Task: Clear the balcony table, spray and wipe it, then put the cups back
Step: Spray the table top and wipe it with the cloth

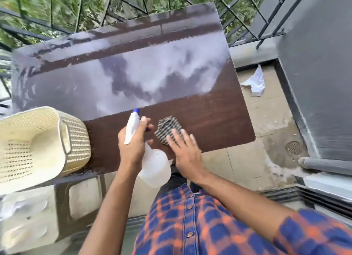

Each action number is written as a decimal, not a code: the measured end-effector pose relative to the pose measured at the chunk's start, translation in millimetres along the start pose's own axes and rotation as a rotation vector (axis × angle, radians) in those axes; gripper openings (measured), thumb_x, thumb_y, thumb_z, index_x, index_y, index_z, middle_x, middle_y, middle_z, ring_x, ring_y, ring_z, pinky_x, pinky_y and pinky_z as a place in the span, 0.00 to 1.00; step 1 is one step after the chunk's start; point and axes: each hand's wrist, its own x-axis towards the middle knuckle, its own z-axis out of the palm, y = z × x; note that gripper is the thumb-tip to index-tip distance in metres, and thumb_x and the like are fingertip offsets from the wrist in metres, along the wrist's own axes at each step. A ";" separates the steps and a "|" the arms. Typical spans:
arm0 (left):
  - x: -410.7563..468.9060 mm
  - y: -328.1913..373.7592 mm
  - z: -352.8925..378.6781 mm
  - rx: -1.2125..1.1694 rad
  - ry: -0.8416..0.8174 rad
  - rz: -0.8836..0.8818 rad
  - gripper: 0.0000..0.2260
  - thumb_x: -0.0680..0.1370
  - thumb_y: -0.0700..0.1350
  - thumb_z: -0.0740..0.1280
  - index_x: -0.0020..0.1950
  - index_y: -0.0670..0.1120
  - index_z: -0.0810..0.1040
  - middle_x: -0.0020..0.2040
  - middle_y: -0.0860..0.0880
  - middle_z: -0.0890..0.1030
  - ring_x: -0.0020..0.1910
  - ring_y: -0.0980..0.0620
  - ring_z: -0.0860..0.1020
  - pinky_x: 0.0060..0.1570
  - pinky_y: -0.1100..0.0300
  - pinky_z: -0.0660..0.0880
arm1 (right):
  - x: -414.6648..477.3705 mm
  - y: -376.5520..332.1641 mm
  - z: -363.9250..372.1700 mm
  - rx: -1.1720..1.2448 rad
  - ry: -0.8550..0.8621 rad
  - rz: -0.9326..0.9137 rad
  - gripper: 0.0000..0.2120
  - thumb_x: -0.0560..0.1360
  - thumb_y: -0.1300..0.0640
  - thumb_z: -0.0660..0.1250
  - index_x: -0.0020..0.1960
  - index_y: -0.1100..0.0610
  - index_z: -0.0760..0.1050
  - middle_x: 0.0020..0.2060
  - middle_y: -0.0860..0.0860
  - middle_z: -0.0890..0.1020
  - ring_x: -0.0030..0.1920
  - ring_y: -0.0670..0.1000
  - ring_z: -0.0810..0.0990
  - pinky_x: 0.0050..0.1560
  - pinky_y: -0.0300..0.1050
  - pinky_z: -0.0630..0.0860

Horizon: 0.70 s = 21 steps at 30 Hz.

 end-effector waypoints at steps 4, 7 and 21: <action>-18.3 -9.0 -13.2 0.011 0.007 -0.023 0.08 0.82 0.49 0.67 0.47 0.48 0.83 0.43 0.47 0.83 0.44 0.56 0.82 0.34 0.62 0.77 | -12.0 13.3 -11.3 0.010 -0.053 -0.172 0.32 0.70 0.60 0.56 0.74 0.50 0.71 0.76 0.51 0.69 0.75 0.59 0.67 0.72 0.60 0.66; -19.7 -12.1 -22.2 0.046 -0.007 -0.014 0.08 0.81 0.51 0.67 0.47 0.50 0.83 0.43 0.49 0.84 0.48 0.54 0.83 0.37 0.58 0.76 | -33.5 74.7 -25.3 0.034 0.028 0.012 0.35 0.67 0.62 0.58 0.74 0.47 0.70 0.76 0.51 0.69 0.75 0.60 0.67 0.71 0.63 0.67; -10.9 1.3 -44.7 0.079 -0.301 0.069 0.07 0.81 0.48 0.68 0.49 0.47 0.83 0.43 0.49 0.84 0.46 0.56 0.84 0.33 0.63 0.75 | -44.0 73.3 -27.8 0.193 0.345 0.901 0.38 0.71 0.74 0.56 0.77 0.50 0.67 0.79 0.53 0.63 0.78 0.60 0.60 0.77 0.53 0.60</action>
